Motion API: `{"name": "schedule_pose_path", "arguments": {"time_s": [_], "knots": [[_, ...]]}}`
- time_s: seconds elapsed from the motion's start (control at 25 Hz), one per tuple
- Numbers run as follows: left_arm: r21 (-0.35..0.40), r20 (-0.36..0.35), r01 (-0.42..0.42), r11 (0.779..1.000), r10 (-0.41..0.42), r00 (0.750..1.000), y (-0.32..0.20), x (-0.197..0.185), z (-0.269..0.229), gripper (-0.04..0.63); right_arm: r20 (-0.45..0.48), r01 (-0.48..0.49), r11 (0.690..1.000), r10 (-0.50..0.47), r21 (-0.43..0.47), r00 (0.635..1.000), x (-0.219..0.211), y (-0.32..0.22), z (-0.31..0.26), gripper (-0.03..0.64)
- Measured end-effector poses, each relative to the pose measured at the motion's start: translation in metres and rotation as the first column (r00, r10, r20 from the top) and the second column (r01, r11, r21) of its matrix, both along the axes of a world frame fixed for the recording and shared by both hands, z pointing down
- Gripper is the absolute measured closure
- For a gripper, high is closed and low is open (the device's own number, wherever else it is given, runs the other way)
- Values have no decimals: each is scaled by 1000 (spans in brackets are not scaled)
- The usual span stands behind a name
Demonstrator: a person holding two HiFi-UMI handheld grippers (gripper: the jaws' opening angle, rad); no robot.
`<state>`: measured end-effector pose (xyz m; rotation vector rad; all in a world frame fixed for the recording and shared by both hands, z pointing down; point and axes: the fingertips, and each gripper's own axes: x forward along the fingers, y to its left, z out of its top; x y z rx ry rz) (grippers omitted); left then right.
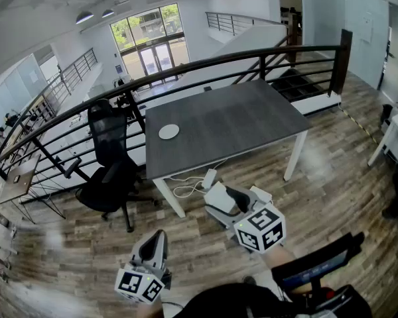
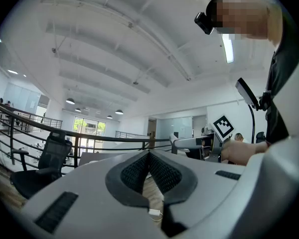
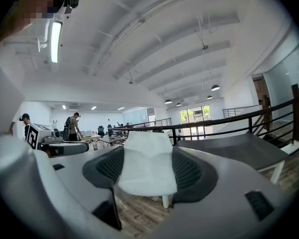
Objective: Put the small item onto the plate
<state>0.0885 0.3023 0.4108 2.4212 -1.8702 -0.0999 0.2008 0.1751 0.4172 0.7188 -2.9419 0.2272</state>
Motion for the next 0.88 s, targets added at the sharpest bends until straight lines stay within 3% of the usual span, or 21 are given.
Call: {"name": "schedule_pose_path", "arguments": {"time_s": [0.88], "knots": [[-9, -14, -1, 1000, 1, 1000, 8, -31, 7, 592, 16, -26, 1000, 26, -11, 1000, -22, 12, -9, 310]]}}
